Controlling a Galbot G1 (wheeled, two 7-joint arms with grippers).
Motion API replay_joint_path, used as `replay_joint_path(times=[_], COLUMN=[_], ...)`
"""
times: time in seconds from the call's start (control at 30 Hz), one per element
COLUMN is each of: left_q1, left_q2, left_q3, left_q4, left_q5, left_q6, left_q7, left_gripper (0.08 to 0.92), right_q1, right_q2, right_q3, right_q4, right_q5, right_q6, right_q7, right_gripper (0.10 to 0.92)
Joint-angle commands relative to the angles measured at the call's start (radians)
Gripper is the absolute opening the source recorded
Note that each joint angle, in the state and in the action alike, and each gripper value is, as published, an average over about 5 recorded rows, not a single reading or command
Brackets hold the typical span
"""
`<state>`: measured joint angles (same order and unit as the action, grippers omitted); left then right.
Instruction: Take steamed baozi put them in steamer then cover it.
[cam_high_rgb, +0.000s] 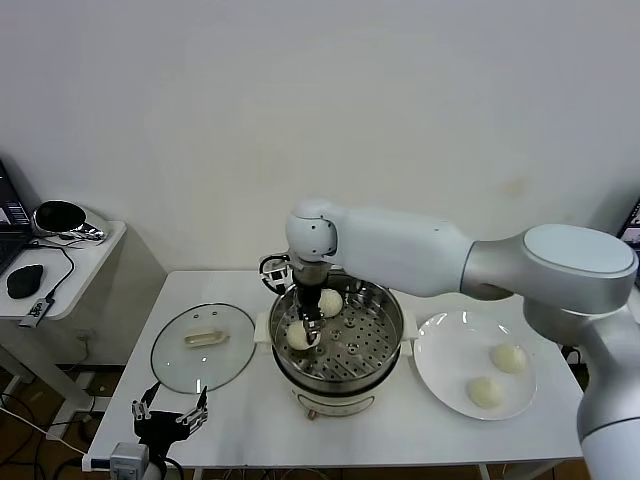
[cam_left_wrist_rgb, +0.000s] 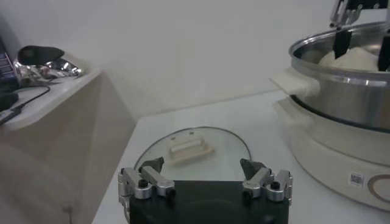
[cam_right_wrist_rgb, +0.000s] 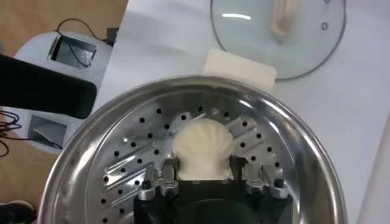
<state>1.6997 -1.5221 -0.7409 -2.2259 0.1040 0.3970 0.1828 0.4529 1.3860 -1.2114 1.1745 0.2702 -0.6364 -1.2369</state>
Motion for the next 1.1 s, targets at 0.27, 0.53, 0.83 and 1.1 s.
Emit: replay_joint_path(times=[0.27, 0.53, 0.83, 1.1], left_q1=[0.000, 0.008, 0.019, 0.058], left_q2=[-0.006, -0.005, 0.000, 0.011], left_q3=[0.017, 0.018, 0.020, 0.029], left_q4=[0.002, -0.003, -0.030, -0.038], left_q5=[0.005, 0.008, 0.001, 0.006], left_q6=[0.002, 0.006, 0.009, 0.010], left_q7=[0.002, 0.006, 0.019, 0.021], left_gripper=[0.823, 0.823, 0.823, 0.823], right_q1=[0.035, 0.109, 0.040, -0.416], right_q2=[-0.164, -0.509, -0.880, -1.007], right_q3=[0.047, 0.132, 0.196, 0.535], right_q4=[0.155, 0.323, 0.440, 0.459], right_q5=[0.034, -0.025, -0.150, -0.391], right_q6=[-0.017, 0.062, 0.242, 0.341], right_q7=[0.003, -0.064, -0.123, -0.125], right_gripper=[0.792, 0.823, 0.823, 0.823])
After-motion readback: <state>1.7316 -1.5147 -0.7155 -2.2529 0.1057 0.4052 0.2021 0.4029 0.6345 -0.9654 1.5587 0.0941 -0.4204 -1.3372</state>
